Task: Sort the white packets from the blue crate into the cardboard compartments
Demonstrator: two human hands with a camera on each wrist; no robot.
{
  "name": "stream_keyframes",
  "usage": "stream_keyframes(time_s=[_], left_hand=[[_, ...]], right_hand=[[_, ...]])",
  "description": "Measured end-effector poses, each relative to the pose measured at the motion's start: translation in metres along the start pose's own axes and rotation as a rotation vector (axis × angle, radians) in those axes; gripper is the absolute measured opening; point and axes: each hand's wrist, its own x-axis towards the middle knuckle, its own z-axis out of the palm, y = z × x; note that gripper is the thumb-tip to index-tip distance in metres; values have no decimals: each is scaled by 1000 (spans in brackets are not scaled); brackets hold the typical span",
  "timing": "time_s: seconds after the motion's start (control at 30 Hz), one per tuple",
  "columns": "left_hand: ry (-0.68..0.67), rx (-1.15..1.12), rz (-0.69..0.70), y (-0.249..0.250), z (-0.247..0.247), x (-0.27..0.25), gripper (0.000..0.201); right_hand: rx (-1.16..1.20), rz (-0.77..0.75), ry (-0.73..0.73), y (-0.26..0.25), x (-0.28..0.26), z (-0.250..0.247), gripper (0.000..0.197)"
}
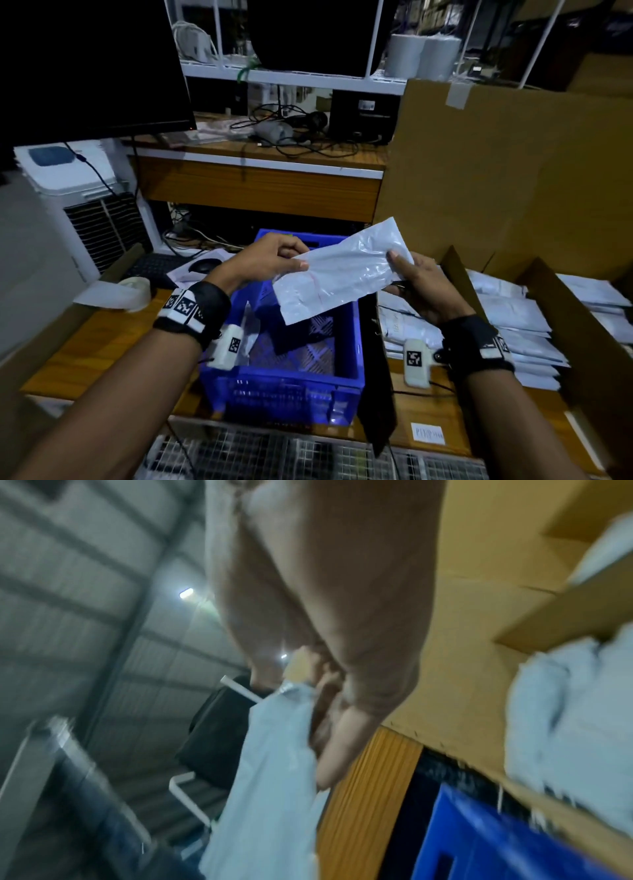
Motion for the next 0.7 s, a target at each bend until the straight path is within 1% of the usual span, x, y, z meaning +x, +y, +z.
stream_keyframes(time_s=[0.03,0.07,0.13,0.17,0.23,0.27,0.33,0.43,0.53,0.6,0.7], left_hand=[[32,-4,20,2,2,0,20],[73,0,59,4,4,-1,19],[162,18,158,4,8,0,18],[199,22,199,5,10,1,17],[241,27,272,5,17,2,15],[250,44,311,6,20,2,16],[264,102,362,4,25,3,25],[280,132,343,0,27,5,36],[237,177,328,0,28,2,40],[208,237,363,2,30,-3,41],[181,314,427,6,29,-7,43]], right_hand=[[64,2,32,-1,1,-5,47],[170,31,71,-1,1,-9,59],[390,168,115,1,2,-16,88],[436,256,90,2,1,-16,100],[430,400,-39,5,-2,-11,114],[421,440,-113,5,-4,-8,116],[422,455,-206,3,-5,-2,119],[501,440,-204,0,-2,3,126],[522,456,-224,1,4,3,134],[485,483,-267,1,9,3,138],[468,542,-258,3,23,1,139]])
